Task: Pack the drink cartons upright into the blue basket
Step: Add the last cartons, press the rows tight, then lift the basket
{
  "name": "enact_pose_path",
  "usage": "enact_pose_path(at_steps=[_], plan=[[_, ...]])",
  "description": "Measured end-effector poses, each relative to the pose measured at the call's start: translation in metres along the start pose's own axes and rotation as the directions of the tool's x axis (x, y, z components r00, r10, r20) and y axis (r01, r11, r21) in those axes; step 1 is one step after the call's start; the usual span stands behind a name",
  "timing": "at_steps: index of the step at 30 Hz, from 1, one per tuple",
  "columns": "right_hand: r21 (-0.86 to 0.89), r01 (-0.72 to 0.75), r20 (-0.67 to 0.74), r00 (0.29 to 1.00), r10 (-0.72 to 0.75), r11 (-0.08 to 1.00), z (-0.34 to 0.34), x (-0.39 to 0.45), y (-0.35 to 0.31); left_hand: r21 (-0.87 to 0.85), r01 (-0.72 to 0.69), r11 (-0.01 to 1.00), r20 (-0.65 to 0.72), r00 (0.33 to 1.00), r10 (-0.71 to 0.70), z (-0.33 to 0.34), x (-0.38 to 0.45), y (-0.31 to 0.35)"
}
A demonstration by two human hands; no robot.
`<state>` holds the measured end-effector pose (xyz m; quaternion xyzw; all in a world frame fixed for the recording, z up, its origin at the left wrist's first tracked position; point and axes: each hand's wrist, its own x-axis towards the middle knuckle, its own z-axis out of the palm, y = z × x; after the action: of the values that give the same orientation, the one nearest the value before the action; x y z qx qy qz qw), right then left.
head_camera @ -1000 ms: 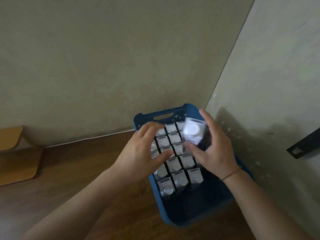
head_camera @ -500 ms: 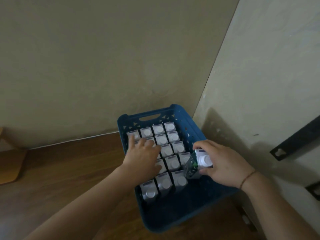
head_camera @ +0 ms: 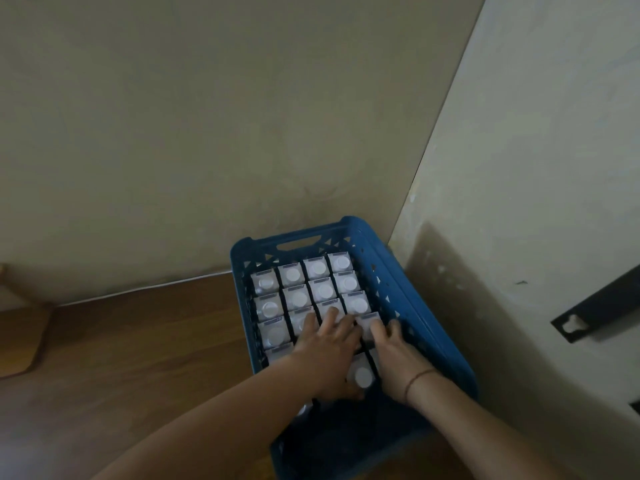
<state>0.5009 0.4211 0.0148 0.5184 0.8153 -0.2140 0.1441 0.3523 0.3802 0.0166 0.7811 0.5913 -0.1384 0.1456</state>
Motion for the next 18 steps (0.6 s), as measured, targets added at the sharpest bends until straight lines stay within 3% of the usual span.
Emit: enact_pose_path(at_steps=[4,8,13,15,18], plan=[[0.264,-0.017,0.073,0.997,-0.002,0.964,-0.023,-0.007,0.009,-0.023,0.002,1.000,-0.002,1.000,-0.002,0.005,0.001,-0.004],[0.369,-0.171,0.064,0.985,0.158,0.914,-0.029,0.016,0.003,-0.046,0.095,0.994,0.089,0.992,-0.090,0.004,0.005,0.000],[0.655,-0.267,0.081,0.955,0.285,0.707,-0.007,0.057,-0.009,-0.180,0.161,0.970,0.158,0.978,-0.133,0.010,0.006,0.001],[0.769,-0.205,0.052,0.964,0.260,0.605,-0.006,0.059,-0.009,-0.179,0.159,0.971,0.165,0.978,-0.130,0.011,0.006,0.001],[0.820,-0.160,0.085,0.984,0.159,0.549,-0.010,0.058,-0.005,-0.152,0.152,0.977,0.187,0.975,-0.123,0.009,0.006,0.002]])
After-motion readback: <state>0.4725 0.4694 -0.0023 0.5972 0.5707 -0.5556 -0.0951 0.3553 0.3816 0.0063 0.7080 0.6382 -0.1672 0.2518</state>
